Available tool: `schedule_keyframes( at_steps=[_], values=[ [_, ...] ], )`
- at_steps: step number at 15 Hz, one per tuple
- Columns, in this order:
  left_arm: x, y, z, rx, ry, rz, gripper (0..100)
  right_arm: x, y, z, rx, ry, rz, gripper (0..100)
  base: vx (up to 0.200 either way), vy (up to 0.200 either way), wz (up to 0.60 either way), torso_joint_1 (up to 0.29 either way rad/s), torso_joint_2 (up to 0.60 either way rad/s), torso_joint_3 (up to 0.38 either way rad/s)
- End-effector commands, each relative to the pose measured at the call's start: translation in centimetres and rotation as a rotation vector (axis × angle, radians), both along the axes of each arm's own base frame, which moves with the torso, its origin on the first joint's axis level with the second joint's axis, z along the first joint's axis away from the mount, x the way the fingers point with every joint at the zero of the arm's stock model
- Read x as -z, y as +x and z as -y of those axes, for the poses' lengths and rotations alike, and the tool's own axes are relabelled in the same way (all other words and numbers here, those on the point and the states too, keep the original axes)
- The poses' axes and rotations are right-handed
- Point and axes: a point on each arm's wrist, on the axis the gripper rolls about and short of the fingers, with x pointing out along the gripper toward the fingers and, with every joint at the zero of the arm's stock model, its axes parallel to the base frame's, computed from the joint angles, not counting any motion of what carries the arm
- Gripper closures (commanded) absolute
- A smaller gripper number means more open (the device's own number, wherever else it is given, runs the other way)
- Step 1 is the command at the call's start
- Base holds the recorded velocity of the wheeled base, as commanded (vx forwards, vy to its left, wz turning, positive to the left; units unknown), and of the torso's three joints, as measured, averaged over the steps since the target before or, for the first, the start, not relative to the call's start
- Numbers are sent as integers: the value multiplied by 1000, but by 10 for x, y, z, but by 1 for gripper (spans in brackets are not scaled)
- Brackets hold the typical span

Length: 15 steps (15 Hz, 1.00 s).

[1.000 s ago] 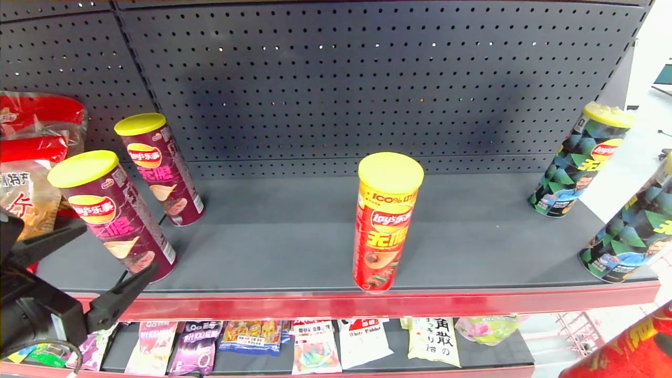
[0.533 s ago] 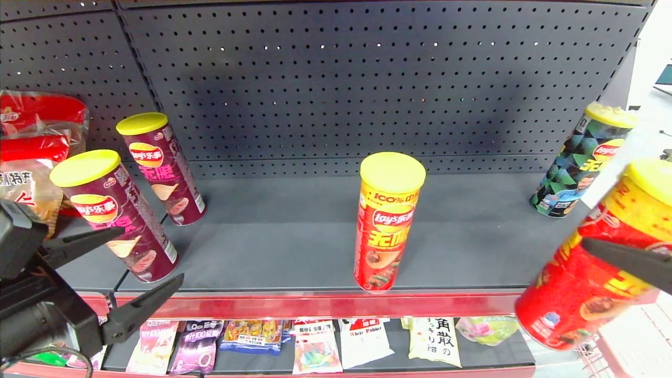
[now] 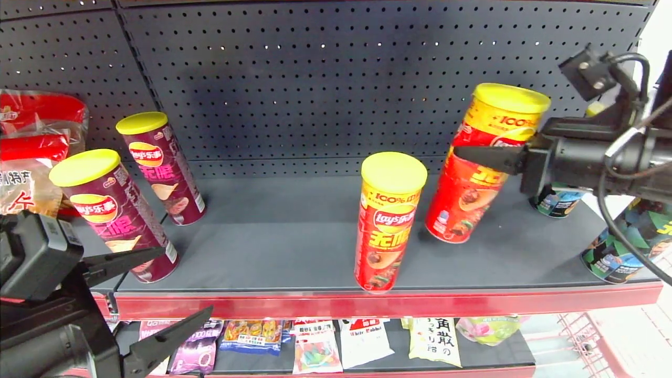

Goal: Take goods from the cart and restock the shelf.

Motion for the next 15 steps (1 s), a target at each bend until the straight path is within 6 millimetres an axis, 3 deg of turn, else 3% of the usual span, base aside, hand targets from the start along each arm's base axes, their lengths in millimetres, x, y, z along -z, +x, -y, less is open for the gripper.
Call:
schedule_keyframes(
  at_steps=[1,8,15],
  values=[
    [0,-1,1,7,0,0,0,15,47,-27,-38,-14,-39,100,0,0,0,0,0,0],
    [1,-1,0,1,5,-7,0,30,99,-57,-66,-21,-40,100,0,0,0,0,0,0],
    [1,0,1,0,5,-12,0,37,117,-63,-61,-20,-43,100,0,0,0,0,0,0]
  ],
)
